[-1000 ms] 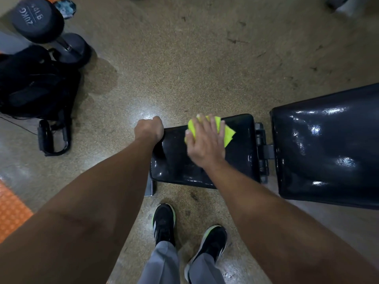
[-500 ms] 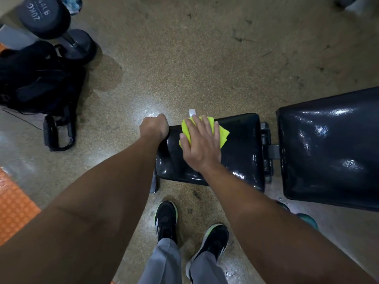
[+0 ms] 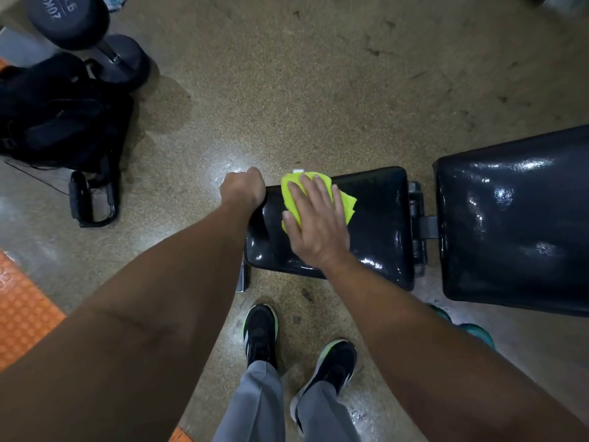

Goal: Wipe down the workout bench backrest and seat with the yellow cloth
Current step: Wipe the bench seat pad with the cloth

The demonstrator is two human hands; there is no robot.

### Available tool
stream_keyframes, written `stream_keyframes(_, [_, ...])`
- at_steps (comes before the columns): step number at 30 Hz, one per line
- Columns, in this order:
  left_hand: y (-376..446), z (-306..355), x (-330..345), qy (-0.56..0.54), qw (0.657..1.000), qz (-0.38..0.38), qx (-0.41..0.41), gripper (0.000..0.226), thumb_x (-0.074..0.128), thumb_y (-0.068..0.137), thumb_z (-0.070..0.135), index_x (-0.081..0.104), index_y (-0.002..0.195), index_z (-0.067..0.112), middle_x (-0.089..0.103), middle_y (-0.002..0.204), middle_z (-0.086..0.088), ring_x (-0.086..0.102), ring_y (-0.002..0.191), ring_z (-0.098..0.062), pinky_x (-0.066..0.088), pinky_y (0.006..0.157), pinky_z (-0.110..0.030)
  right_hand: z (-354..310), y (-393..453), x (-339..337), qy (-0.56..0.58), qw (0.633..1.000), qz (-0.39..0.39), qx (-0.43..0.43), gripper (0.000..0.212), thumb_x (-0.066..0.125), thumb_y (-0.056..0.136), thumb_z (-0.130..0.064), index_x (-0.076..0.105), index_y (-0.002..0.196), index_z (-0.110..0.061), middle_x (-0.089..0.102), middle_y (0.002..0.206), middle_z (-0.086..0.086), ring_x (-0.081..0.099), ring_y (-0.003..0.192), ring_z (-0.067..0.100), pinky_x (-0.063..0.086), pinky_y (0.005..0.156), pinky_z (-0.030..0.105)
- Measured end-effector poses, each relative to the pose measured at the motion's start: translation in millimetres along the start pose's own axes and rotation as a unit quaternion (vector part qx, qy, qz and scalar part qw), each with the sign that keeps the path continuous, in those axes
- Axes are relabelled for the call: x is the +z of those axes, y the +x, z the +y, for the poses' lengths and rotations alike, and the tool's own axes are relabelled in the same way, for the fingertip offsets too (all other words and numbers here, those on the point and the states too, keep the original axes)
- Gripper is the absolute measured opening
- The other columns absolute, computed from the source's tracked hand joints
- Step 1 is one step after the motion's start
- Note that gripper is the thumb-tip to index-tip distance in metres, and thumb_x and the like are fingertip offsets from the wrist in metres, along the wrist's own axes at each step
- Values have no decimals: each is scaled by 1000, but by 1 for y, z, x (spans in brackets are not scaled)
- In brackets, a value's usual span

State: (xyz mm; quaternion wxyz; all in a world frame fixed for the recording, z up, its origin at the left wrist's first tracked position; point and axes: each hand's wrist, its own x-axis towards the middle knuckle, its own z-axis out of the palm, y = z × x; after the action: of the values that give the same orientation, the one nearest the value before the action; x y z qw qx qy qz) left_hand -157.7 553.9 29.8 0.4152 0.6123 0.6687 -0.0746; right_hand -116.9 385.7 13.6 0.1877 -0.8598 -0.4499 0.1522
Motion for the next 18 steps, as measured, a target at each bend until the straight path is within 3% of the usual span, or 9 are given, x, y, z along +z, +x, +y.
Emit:
stream_keyframes(6, [3,0,2,7,1000,-14,3,44,33,93,29,57,112,-2,52,92,-9,47,79,-22,35,74,-31,0,38,-2,-46,991,9,129,68,21,98,-52,53,145,-16,51,151,8,36,145,32,12,124,59])
stream_keyframes(10, [6,-2,-3,-36,998,-48,18,44,39,94,28,59,120,-1,61,120,-19,57,110,-35,48,91,-38,-39,12,10,-22,999,4,29,61,29,101,-48,49,150,-17,41,160,7,29,151,32,11,125,58])
stream_keyframes(12, [7,-3,-3,-53,995,-83,15,43,39,94,25,58,122,-2,59,125,-20,56,115,-35,48,95,-39,-38,-7,10,-30,999,-10,-17,62,28,102,-48,43,155,-18,33,165,6,22,155,30,11,125,58])
stream_keyframes(15, [19,-10,-1,-55,992,-111,-18,33,44,82,22,67,99,6,68,106,-15,64,92,-32,52,81,-38,-20,-6,6,-43,998,-22,-36,64,25,101,-49,41,156,-20,31,166,5,21,156,30,14,124,59])
stream_keyframes(18, [12,-9,-7,-108,979,-160,-70,15,49,75,21,61,75,12,65,76,-8,60,66,-25,48,65,-33,-30,17,9,-32,997,-9,65,66,23,99,-51,47,151,-19,39,162,7,27,152,33,10,124,60])
